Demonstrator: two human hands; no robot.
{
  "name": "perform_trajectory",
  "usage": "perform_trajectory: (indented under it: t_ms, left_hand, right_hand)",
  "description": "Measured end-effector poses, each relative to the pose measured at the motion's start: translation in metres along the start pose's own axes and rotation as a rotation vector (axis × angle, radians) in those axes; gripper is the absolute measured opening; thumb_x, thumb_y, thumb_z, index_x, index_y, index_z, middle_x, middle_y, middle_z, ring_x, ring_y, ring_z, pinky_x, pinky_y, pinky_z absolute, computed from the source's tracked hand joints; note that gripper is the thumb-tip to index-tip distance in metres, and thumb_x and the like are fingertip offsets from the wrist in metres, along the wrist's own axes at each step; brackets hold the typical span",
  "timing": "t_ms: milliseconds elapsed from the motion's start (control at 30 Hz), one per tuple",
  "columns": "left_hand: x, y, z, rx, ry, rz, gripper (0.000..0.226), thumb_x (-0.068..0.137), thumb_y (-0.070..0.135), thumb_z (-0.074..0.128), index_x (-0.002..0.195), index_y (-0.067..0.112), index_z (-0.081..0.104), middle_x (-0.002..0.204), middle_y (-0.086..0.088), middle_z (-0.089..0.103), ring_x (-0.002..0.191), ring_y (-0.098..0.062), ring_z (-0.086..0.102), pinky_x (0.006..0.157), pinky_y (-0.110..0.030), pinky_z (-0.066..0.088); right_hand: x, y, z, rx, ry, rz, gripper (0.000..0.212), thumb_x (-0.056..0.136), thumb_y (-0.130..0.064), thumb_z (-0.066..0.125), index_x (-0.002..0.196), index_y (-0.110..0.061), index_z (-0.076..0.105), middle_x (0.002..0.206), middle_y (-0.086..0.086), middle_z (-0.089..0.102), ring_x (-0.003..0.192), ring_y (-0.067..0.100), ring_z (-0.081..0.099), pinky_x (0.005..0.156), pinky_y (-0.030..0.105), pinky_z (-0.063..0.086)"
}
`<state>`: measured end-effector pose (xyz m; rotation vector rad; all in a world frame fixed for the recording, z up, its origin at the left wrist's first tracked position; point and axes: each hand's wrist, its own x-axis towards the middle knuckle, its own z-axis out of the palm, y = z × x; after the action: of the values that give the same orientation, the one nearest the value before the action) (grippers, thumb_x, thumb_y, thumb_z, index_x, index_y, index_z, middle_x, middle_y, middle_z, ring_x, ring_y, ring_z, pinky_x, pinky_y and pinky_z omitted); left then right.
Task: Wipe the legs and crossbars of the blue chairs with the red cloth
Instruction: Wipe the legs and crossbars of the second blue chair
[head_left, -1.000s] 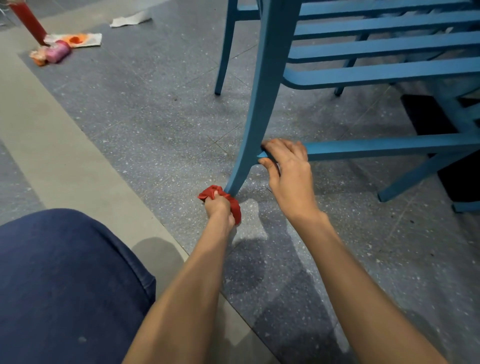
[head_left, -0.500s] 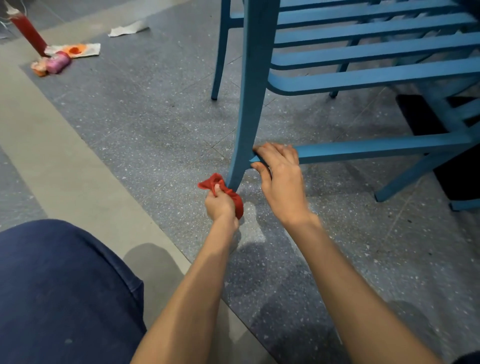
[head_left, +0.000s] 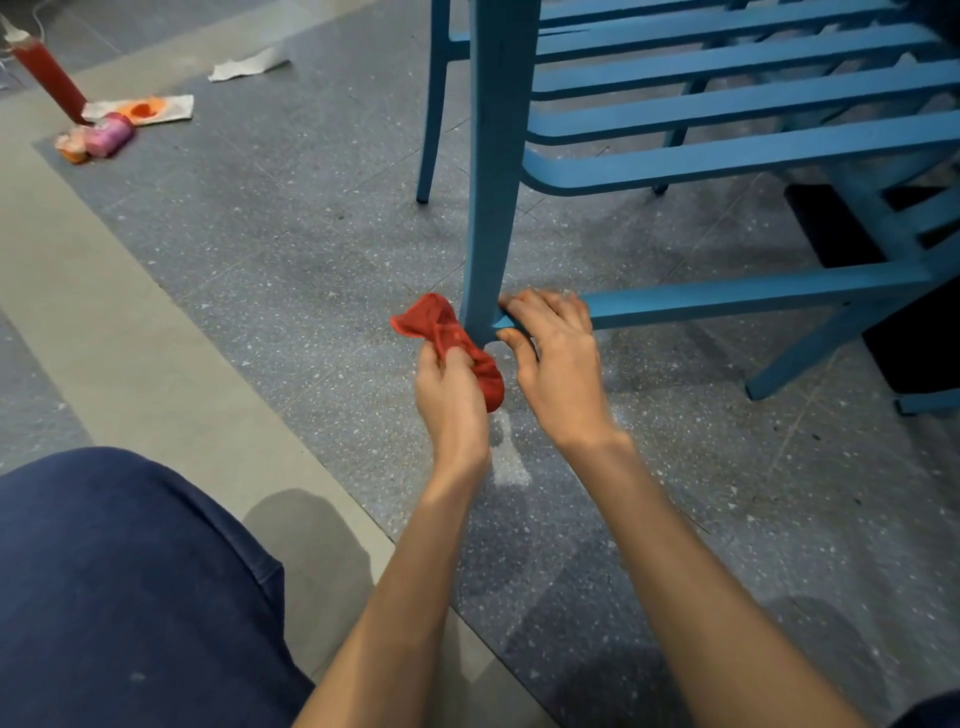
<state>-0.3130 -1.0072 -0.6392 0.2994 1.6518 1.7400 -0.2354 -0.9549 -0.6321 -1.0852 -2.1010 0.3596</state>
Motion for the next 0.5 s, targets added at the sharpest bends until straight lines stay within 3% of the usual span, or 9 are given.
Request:
perform_trajectory:
  t_ms: [67,167,367,433,500]
  left_hand:
    - [-0.005,-0.011,-0.008,0.006,-0.11,0.082,0.018,0.091,0.001,0.047,0.104,0.009,0.056,0.08,0.001,0.059,0.068,-0.006,0.054,0.068,-0.024,0.045]
    - [0.0,-0.027,-0.014,0.009,-0.231,0.139,0.03,0.094,0.0,0.053,0.123,0.004,0.047,0.103,0.0,0.066,0.092,-0.004,0.065,0.082,-0.018,0.049]
    - [0.021,-0.059,-0.035,0.351,-0.151,0.224,0.016,0.092,0.008,0.06,0.107,0.005,0.056,0.075,0.009,0.061,0.058,0.01,0.052,0.061,-0.019,0.041]
    - [0.027,-0.064,-0.04,0.416,-0.146,0.215,0.02,0.091,0.009,0.061,0.112,0.005,0.058,0.082,0.003,0.066,0.065,0.01,0.057,0.064,-0.017,0.044]
    - [0.027,-0.059,-0.038,0.433,-0.136,0.258,0.019,0.091,0.01,0.06,0.11,0.011,0.06,0.086,0.004,0.067,0.078,-0.007,0.064,0.073,-0.028,0.049]
  right_hand:
    - [-0.001,0.0,0.0,-0.003,0.0,0.0,0.028,0.087,-0.009,0.062,0.115,-0.009,0.066,0.109,-0.001,0.067,0.11,0.016,0.05,0.105,0.048,0.035]
    - [0.0,0.001,0.0,-0.014,-0.003,0.007,0.028,0.087,-0.011,0.061,0.115,-0.009,0.066,0.111,0.001,0.067,0.112,0.021,0.053,0.107,0.048,0.034]
    - [0.0,0.001,0.0,-0.013,-0.002,-0.004,0.027,0.087,-0.01,0.062,0.114,-0.009,0.066,0.11,-0.001,0.067,0.111,0.018,0.05,0.107,0.045,0.033]
    - [0.0,0.0,0.0,-0.013,-0.003,-0.005,0.026,0.087,-0.01,0.061,0.113,-0.01,0.066,0.109,-0.001,0.067,0.11,0.017,0.05,0.107,0.045,0.034]
    - [0.0,0.001,0.0,-0.014,0.012,-0.007,0.027,0.087,-0.009,0.062,0.113,-0.009,0.066,0.109,0.0,0.067,0.11,0.018,0.051,0.106,0.046,0.034]
